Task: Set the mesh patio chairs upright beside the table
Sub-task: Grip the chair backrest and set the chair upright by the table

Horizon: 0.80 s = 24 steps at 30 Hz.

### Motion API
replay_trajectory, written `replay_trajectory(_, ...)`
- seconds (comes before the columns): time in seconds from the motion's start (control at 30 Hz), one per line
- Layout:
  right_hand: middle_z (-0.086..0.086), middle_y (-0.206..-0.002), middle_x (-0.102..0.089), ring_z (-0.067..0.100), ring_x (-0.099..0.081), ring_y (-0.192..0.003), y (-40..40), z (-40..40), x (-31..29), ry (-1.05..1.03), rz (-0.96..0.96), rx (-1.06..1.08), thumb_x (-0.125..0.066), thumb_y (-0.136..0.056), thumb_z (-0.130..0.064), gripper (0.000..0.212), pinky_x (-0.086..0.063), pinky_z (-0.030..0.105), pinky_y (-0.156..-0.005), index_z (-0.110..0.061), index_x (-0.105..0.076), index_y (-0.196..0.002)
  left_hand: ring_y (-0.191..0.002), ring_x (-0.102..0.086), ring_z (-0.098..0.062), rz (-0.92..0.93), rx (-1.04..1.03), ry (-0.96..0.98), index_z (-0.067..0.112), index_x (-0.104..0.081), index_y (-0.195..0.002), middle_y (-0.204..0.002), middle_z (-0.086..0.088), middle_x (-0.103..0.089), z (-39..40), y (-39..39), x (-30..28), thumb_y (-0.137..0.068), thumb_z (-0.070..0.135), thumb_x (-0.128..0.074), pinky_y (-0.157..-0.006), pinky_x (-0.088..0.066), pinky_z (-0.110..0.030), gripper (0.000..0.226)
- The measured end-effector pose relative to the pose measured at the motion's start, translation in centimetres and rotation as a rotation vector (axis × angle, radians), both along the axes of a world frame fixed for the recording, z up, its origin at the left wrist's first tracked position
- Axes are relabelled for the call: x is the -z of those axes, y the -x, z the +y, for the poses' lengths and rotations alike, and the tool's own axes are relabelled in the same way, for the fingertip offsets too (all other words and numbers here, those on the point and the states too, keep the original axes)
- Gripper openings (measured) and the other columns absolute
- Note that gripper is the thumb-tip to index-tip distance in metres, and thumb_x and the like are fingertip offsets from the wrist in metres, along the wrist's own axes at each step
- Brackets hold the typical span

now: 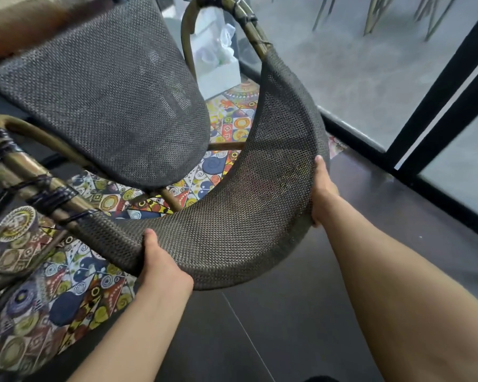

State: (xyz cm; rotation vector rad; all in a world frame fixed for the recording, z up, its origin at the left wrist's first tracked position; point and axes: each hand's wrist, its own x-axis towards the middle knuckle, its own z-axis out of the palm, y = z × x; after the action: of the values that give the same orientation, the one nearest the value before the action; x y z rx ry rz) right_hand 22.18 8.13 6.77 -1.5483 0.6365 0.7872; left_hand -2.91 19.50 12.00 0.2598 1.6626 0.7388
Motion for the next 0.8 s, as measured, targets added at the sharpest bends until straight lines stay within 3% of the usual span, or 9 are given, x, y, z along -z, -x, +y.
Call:
replay_trajectory(0.1,0.008,-0.161,-0.045,0.04,-0.046,-0.144,0.9,-0.3,-1.6,-0.004,0.021,0.007,-0.058,-0.069,-0.091,0.122,-0.034,0.059,-0.115,-0.014,-0.034,-0.161,-0.089,-0.064,-0.025,0.025,-0.029,-0.017,0.026,-0.049,-0.12,-0.115,0.005,-0.062,0.1,0.6,-1.7,-0.065,0.065,-0.078,-0.077,-0.053,-0.047,0.073)
replay_trajectory(0.2,0.009,-0.163,-0.044,0.04,-0.046,-0.144,1.5,-0.8,-3.2,0.003,0.027,0.004,-0.059,-0.069,-0.09,0.123,-0.034,0.06,-0.116,-0.014,-0.032,-0.162,-0.088,-0.067,-0.026,0.011,-0.022,-0.019,0.028,-0.051,-0.118,-0.117,0.003,-0.066,-0.1,1.2,-3.0,-0.064,0.065,-0.078,-0.079,-0.052,-0.049,0.071)
replay_trajectory(0.43,0.01,-0.166,-0.038,0.042,-0.04,-0.148,2.7,-1.6,-8.2,0.048,0.045,0.012,-0.057,-0.065,-0.093,0.131,-0.031,0.063,-0.117,-0.014,-0.024,-0.165,-0.09,-0.062,-0.022,0.078,-0.01,0.024,0.026,-0.059,-0.126,-0.117,0.007,-0.066,-0.3,2.1,-7.6,-0.072,0.066,-0.072,-0.078,-0.043,-0.036,0.068)
replay_trajectory(0.57,0.01,-0.167,-0.036,0.043,-0.037,-0.15,3.5,-1.5,-11.4,0.074,0.04,0.001,-0.055,-0.058,-0.095,0.138,-0.03,0.064,-0.117,-0.014,-0.022,-0.165,-0.099,-0.061,-0.022,0.15,-0.013,0.011,0.027,-0.055,-0.132,-0.129,0.008,-0.06,0.1,3.2,-10.1,-0.063,0.073,-0.071,-0.083,-0.037,-0.033,0.084)
replay_trajectory(0.7,0.003,-0.16,-0.047,0.039,-0.048,-0.142,4.8,-1.1,-15.1,0.1,0.021,-0.037,-0.055,-0.055,-0.095,0.132,-0.039,0.058,-0.107,-0.017,-0.036,-0.16,-0.087,-0.06,-0.019,0.176,-0.012,0.002,0.026,-0.06,-0.125,-0.121,0.01,-0.064,1.3,4.3,-12.2,-0.065,0.073,-0.071,-0.079,-0.037,-0.025,0.077)
replay_trajectory(0.8,0.003,-0.153,-0.053,0.038,-0.054,-0.135,5.5,-0.8,-17.1,0.12,0.023,-0.054,-0.056,-0.056,-0.094,0.126,-0.042,0.053,-0.092,-0.019,-0.042,-0.156,-0.091,-0.06,-0.021,0.189,-0.026,0.001,0.025,-0.058,-0.127,-0.126,0.008,-0.063,2.3,5.2,-14.0,-0.059,0.077,-0.07,-0.078,-0.039,-0.028,0.086)
